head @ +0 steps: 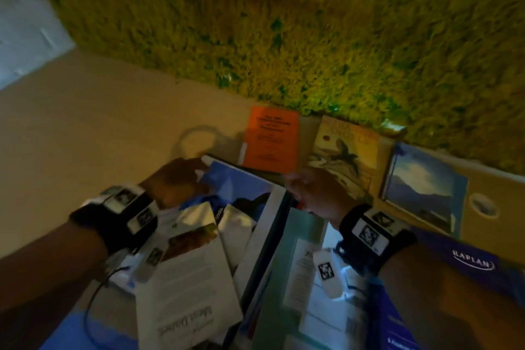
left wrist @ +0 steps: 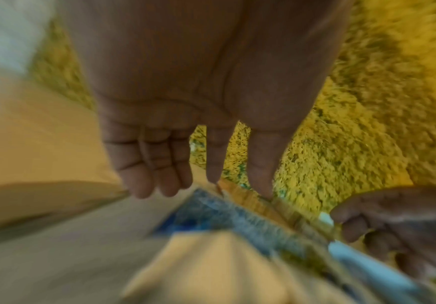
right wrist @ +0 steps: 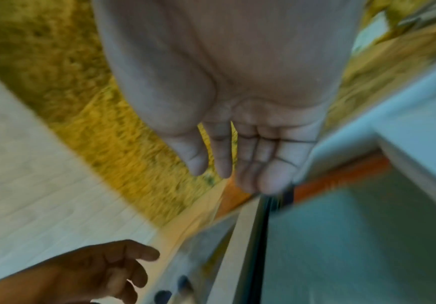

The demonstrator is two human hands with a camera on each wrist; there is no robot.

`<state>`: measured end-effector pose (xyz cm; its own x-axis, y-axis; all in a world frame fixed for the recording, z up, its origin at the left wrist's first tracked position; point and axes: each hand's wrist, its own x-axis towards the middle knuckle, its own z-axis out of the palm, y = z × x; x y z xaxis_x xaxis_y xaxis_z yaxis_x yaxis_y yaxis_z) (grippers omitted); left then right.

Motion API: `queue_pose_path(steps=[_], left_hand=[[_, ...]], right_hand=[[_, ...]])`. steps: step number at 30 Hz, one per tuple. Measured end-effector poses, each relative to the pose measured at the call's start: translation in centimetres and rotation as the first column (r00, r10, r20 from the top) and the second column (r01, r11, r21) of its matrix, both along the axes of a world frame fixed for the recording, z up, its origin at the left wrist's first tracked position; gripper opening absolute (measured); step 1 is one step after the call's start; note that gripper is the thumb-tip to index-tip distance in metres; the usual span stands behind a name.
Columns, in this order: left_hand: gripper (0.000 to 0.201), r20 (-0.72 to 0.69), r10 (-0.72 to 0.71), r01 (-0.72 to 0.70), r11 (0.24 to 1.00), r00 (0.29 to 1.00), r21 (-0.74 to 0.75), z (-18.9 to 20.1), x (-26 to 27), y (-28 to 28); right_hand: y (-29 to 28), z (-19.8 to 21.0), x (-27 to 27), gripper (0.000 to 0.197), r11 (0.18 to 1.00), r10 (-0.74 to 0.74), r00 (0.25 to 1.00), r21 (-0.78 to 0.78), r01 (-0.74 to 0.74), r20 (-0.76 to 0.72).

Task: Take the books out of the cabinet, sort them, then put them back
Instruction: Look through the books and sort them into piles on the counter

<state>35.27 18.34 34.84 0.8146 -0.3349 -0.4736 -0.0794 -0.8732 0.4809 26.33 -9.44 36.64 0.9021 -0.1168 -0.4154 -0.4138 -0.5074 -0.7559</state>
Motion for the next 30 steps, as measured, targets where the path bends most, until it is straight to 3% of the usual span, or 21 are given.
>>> queue_pose_path(steps=[2,5,7,9,13,16,18,20,21,22,23,26,28,30], left_hand=[[0.067,0.016,-0.046,0.044,0.992,0.999,0.12,-0.1,-3.2,2.9],[0.082,0.0,0.007,-0.007,0.991,1.0,0.137,0.2,-7.5,5.0],[0.093,0.075,-0.003,-0.013,0.975,0.997,0.221,0.0,-9.1,4.9],[0.091,0.098,-0.004,-0.022,0.966,0.995,0.256,-0.2,-9.2,4.8],[0.062,0.095,0.096,-0.116,0.967,0.991,0.226,0.2,-8.3,5.5],[0.031,0.049,0.153,-0.157,0.981,0.987,0.117,1.4,-8.0,6.2],[0.012,-0.006,0.197,-0.196,0.969,0.98,-0.148,2.6,-7.9,7.1],[0.015,-0.105,0.221,-0.244,0.845,0.97,-0.476,3.8,-8.0,7.6],[0.017,-0.144,0.223,-0.265,0.777,0.964,-0.571,4.3,-8.0,7.7],[0.018,-0.125,0.238,-0.264,0.749,0.963,-0.607,4.7,-7.8,7.9],[0.02,-0.038,0.245,-0.221,0.785,0.969,-0.578,5.2,-7.6,7.8],[0.024,0.226,0.276,-0.158,0.888,0.934,-0.432,5.5,-6.9,7.5],[0.032,0.311,0.37,-0.222,0.88,0.875,-0.421,4.5,-6.8,7.2],[0.03,0.341,0.509,-0.291,0.802,0.79,-0.522,3.1,-7.0,6.5]], right_hand=[[1.7,-0.5,-1.9,0.016,0.993,0.121,0.993,-0.01,-0.121,-0.008],[5.0,-1.9,-4.0,0.024,0.947,0.321,0.947,0.007,-0.321,-0.008],[7.3,-2.9,-4.9,0.024,0.897,0.436,0.899,-0.057,-0.437,-0.04],[9.2,-3.5,-5.5,0.019,0.862,0.49,0.87,-0.12,-0.493,-0.053],[10.8,-3.9,-6.3,0.035,0.836,0.512,0.857,-0.2,-0.511,-0.054],[10.7,-3.9,-6.5,0.041,0.851,0.496,0.867,-0.167,-0.498,-0.053],[10.4,-3.9,-6.7,0.035,0.859,0.496,0.867,-0.12,-0.498,-0.048],[10.0,-3.7,-7.0,0.027,0.872,0.49,0.872,0.003,-0.49,-0.014],[9.8,-3.4,-7.2,0.019,0.887,0.45,0.893,0.114,-0.447,-0.002],[9.6,-3.1,-7.3,0.016,0.889,0.399,0.917,0.24,-0.39,0.014],[9.4,-2.6,-7.4,0.023,0.877,0.343,0.939,0.346,-0.332,0.033],[8.6,-1.2,-6.6,0.034,0.867,0.212,0.967,0.43,-0.254,0.143],[8.2,-0.4,-5.9,0.02,0.875,0.134,0.969,0.434,-0.214,0.209],[7.4,0.5,-5.3,0.02,0.884,0.061,0.953,0.427,-0.19,0.296]])
